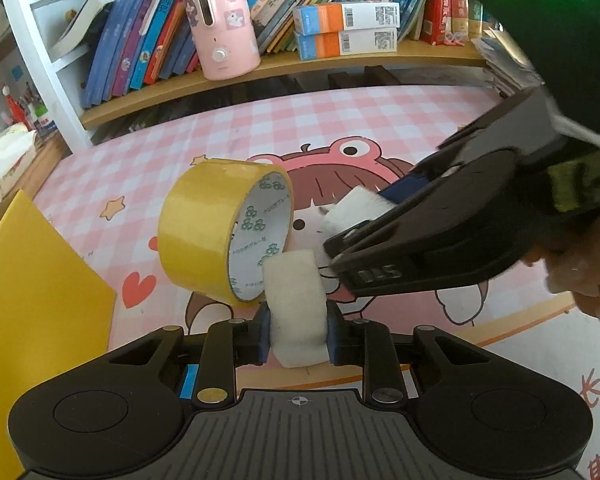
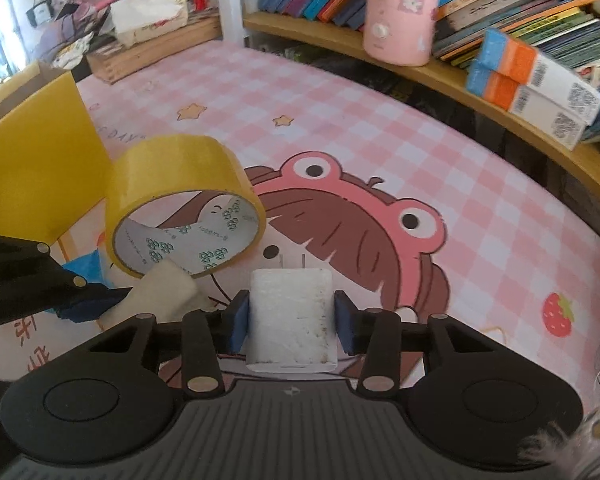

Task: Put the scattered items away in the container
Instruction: 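Lift the foam block and power bank off the mat with both tools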

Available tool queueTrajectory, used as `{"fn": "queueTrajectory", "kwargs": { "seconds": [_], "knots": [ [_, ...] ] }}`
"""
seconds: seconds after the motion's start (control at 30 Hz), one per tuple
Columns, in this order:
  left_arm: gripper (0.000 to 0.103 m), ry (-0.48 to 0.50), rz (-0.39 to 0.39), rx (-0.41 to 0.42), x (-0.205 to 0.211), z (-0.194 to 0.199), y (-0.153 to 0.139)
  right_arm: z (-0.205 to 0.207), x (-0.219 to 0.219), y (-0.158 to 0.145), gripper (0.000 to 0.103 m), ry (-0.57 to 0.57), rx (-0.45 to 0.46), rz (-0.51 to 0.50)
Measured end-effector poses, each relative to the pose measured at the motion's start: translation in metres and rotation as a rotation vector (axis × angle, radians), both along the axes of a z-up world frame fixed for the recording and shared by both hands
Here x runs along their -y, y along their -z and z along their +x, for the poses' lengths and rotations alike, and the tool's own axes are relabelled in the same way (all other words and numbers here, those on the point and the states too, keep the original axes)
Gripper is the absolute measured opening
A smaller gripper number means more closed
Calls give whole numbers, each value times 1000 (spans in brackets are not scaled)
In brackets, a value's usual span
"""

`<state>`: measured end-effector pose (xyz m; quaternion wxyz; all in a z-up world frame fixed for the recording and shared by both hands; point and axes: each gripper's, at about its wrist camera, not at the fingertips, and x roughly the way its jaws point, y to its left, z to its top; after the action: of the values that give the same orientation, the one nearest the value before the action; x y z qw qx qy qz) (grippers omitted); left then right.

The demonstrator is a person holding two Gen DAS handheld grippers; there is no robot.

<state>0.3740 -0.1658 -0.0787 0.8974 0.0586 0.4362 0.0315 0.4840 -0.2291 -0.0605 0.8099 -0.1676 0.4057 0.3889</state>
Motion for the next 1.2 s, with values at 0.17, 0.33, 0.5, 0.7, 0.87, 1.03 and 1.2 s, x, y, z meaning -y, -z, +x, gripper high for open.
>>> {"fn": "queueTrajectory", "kwargs": {
  "seconds": [0.17, 0.33, 0.5, 0.7, 0.87, 1.03, 1.2],
  "knots": [
    [24, -12, -21, 36, -3, -12, -15, -13, 17, -16, 41, 38, 6, 50],
    [24, -16, -42, 66, -4, -32, -32, -34, 32, -34, 41, 55, 31, 92],
    [23, -11, -64, 95, 0, -57, -47, -56, 44, -50, 41, 66, 50, 131],
    [23, 4, -74, 132, 8, -82, -63, -82, 61, -64, 41, 93, 62, 166],
    [23, 27, -93, 145, 11, -100, -74, -110, 72, -74, 41, 84, 87, 173],
    [23, 45, -102, 151, 9, -119, -81, -134, 80, -83, 41, 90, 99, 187],
    [23, 72, -109, 161, 3, -138, -88, -156, 85, -88, 41, 120, 95, 191]
  ]
}}
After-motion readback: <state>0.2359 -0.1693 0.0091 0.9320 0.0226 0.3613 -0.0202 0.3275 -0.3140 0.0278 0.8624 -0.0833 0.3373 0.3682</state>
